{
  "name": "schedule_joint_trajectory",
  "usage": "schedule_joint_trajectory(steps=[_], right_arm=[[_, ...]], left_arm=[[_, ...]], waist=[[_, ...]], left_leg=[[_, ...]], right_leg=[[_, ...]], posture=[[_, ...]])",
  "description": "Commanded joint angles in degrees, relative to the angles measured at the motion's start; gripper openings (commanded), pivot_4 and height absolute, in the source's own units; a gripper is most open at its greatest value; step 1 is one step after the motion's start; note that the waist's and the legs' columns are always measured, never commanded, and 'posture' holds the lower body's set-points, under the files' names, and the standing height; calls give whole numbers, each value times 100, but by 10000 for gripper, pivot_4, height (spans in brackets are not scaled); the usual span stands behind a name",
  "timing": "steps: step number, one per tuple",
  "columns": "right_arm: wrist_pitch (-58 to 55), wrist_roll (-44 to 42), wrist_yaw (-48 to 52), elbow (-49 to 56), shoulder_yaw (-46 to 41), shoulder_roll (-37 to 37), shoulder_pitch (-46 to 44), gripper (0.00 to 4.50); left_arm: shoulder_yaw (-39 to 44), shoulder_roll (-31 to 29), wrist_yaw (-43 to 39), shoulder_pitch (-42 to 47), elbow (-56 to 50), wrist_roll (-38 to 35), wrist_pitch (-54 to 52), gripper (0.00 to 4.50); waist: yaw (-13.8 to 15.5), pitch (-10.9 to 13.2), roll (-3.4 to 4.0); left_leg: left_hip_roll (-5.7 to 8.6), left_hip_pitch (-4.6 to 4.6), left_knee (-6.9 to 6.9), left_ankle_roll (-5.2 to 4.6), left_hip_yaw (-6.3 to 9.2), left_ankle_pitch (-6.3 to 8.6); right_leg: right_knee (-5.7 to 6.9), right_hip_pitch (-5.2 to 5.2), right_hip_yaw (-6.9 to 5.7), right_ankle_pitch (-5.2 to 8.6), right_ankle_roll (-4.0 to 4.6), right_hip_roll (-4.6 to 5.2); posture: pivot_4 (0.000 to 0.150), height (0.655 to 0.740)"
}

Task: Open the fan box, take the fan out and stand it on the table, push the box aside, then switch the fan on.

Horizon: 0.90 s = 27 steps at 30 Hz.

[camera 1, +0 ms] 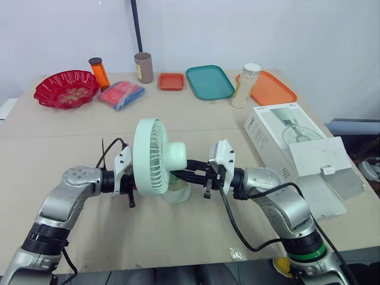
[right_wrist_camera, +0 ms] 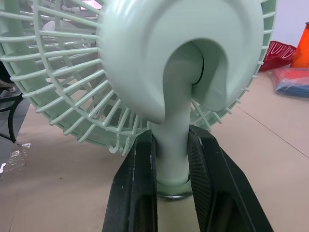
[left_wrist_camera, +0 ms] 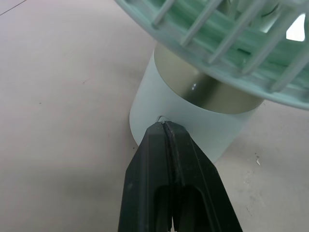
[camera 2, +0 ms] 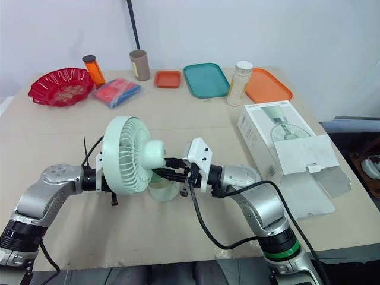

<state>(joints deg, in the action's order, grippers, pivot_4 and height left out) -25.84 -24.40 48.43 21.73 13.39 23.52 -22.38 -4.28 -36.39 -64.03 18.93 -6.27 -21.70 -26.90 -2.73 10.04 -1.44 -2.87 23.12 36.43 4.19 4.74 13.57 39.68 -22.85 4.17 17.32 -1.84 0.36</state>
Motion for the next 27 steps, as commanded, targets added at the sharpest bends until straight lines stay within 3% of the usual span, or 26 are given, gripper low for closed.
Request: schedule_joint_trajectory(steps=[1,7,15,27], right_arm=[[12,-5,-5,161,58,-22,-18,3218],[10,-5,12,143,57,-15,-50,3218],[260,113,128,-97,105,-53,-138,3218],[-94,-436,128,-201,-519,-149,-934,3218]], left_arm=[[-93,120,-112,118,-292,-201,74,795],[348,-50,87,209,-192,-366,-198,795],[846,-743,93,-18,-490,-617,-482,795],[1551,-1208,261,-1575,-1442,-943,-768,795]], waist=[[0,0,0],[-1,0,0],[-32,-1,2],[-46,2,7]], left_leg=[[0,0,0,0,0,0],[0,0,0,0,0,0],[-2,-7,-1,-4,0,2],[-5,-6,-3,-6,-1,3]], right_leg=[[0,0,0,0,0,0],[0,0,0,0,0,-1],[5,-1,1,1,2,-3],[5,-4,2,3,3,-3]], posture=[[1500,7400],[1500,7400],[1500,7400],[1500,7400]])
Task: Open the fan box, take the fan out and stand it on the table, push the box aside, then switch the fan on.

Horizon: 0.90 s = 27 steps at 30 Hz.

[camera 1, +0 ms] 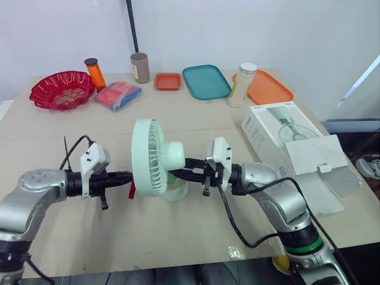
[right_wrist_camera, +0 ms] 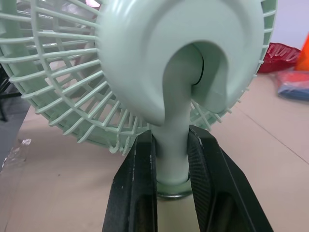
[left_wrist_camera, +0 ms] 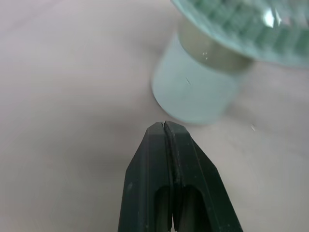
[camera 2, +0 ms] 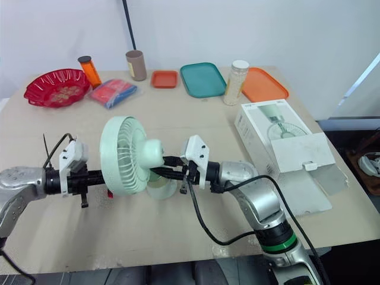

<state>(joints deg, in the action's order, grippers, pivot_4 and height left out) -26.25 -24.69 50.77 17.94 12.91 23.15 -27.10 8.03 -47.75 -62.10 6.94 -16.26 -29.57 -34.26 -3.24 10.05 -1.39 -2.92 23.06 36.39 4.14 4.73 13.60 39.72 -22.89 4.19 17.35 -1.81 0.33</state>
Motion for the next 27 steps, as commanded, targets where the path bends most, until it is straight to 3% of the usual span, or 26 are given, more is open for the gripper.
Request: schedule_joint_trajectory(steps=[1,10,17,27], right_arm=[[-59,-410,-93,128,-495,-112,-519,3218],[282,-210,233,-453,-485,-79,-602,3218],[81,-398,420,-404,-689,218,-532,3218],[257,-284,460,-550,-577,147,-505,3218]], left_arm=[[325,-63,112,-452,-494,-174,-42,795],[356,-75,286,-595,-565,-249,-1,795],[457,-311,74,-892,-523,-221,165,795],[288,-211,147,-809,-518,-206,198,795]], waist=[[19,1,1],[46,1,2],[44,2,3],[45,2,4]], left_leg=[[-1,1,-1,0,1,0],[3,1,0,-3,-2,1],[1,1,-1,-9,-3,5],[1,1,0,-10,-4,6]], right_leg=[[1,-1,-2,0,1,0],[-1,-1,-1,0,0,3],[0,-3,0,1,1,2],[0,-3,0,1,2,2]], posture=[[1500,7400],[1500,7400],[1500,7400],[1500,7400]])
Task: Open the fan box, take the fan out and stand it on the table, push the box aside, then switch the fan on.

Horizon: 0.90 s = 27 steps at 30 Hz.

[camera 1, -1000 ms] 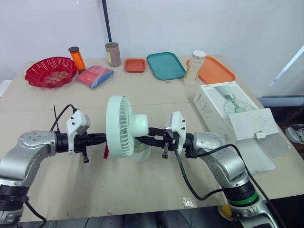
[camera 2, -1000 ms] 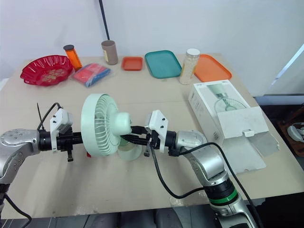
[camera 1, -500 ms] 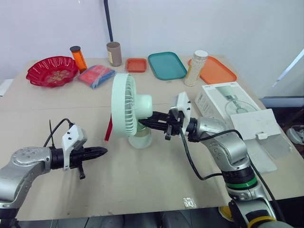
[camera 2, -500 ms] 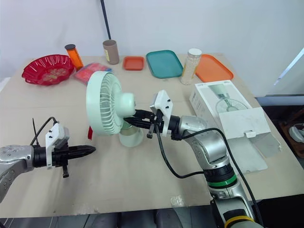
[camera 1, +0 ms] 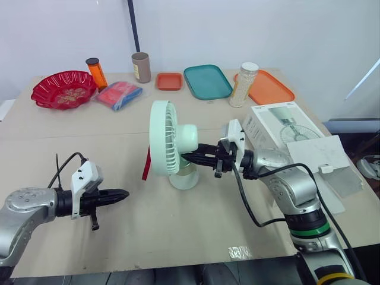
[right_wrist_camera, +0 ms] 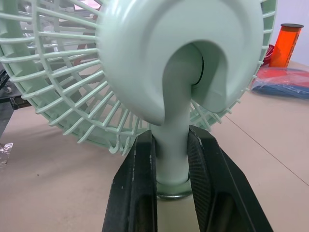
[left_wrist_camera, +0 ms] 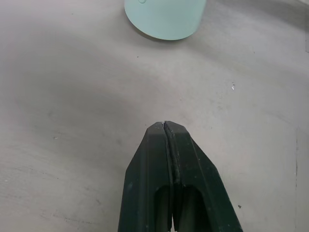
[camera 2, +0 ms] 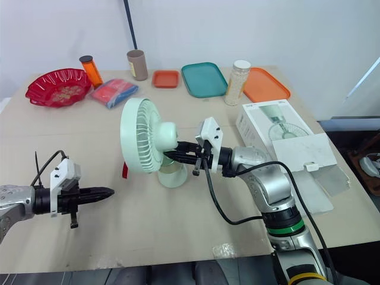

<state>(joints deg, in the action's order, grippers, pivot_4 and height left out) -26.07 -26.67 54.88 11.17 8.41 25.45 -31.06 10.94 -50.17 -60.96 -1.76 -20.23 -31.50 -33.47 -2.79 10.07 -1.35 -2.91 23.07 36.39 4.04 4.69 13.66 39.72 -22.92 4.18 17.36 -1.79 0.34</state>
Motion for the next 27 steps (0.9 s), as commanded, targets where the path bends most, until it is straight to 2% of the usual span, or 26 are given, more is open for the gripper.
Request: schedule_joint_trajectory(steps=[1,14,27], right_arm=[[245,-82,67,122,-110,-84,-102,3218],[-27,-231,169,439,-231,225,49,3218],[100,-125,53,437,-167,173,365,3218]], left_arm=[[-10,35,37,57,-132,-14,124,795],[-185,167,117,173,-74,11,205,795],[-239,149,75,310,27,39,208,795]], waist=[[0,0,0],[3,0,0],[-3,0,0]], left_leg=[[0,0,0,0,0,0],[1,0,0,0,-1,0],[0,-1,1,-1,-1,1]], right_leg=[[0,0,0,0,0,0],[0,1,0,0,0,1],[0,1,1,0,0,0]], posture=[[1500,7400],[1500,7400],[1500,7400]])
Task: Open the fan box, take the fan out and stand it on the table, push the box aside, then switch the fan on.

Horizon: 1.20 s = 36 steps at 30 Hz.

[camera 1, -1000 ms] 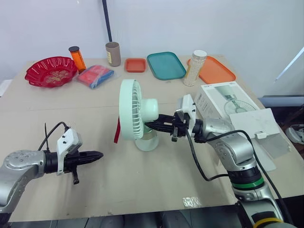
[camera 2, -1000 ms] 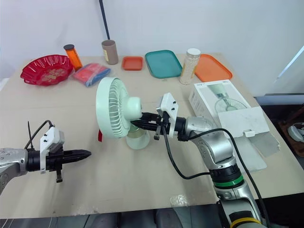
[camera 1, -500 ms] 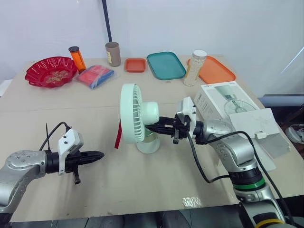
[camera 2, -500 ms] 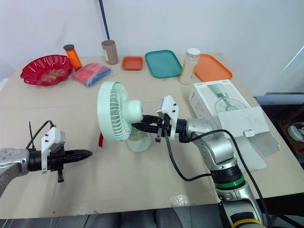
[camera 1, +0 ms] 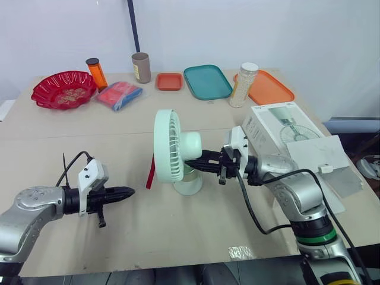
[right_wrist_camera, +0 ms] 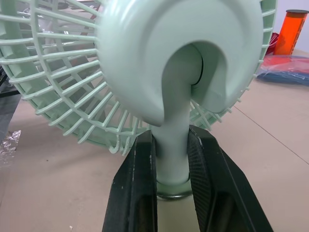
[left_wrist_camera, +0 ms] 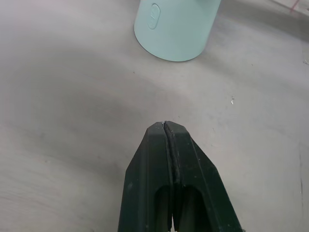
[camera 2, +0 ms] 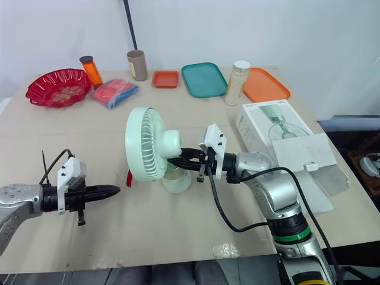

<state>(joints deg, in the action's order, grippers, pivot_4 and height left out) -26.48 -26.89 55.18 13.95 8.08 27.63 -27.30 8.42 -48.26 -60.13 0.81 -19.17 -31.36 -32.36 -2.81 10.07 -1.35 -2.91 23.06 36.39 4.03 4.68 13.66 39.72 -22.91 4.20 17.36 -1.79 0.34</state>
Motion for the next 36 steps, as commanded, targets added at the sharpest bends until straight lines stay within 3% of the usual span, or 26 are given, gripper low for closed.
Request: schedule_joint_trajectory(steps=[1,13,36], right_arm=[[190,-80,25,102,-126,-56,-8,3218],[544,12,107,-535,-198,-210,-620,3218],[927,286,399,-1255,-17,-278,-469,3218]], left_arm=[[18,-44,-7,45,-78,28,100,795],[-23,6,42,74,-63,46,121,795],[-23,65,165,-3,-166,19,130,795]], waist=[[0,0,0],[4,1,0],[0,-1,2]], left_leg=[[0,0,0,0,0,0],[0,0,0,0,0,0],[0,-6,1,-5,-1,3]], right_leg=[[0,0,0,0,0,0],[0,0,0,0,0,0],[1,4,1,0,0,0]], posture=[[1500,7400],[1500,7400],[1500,7400]])
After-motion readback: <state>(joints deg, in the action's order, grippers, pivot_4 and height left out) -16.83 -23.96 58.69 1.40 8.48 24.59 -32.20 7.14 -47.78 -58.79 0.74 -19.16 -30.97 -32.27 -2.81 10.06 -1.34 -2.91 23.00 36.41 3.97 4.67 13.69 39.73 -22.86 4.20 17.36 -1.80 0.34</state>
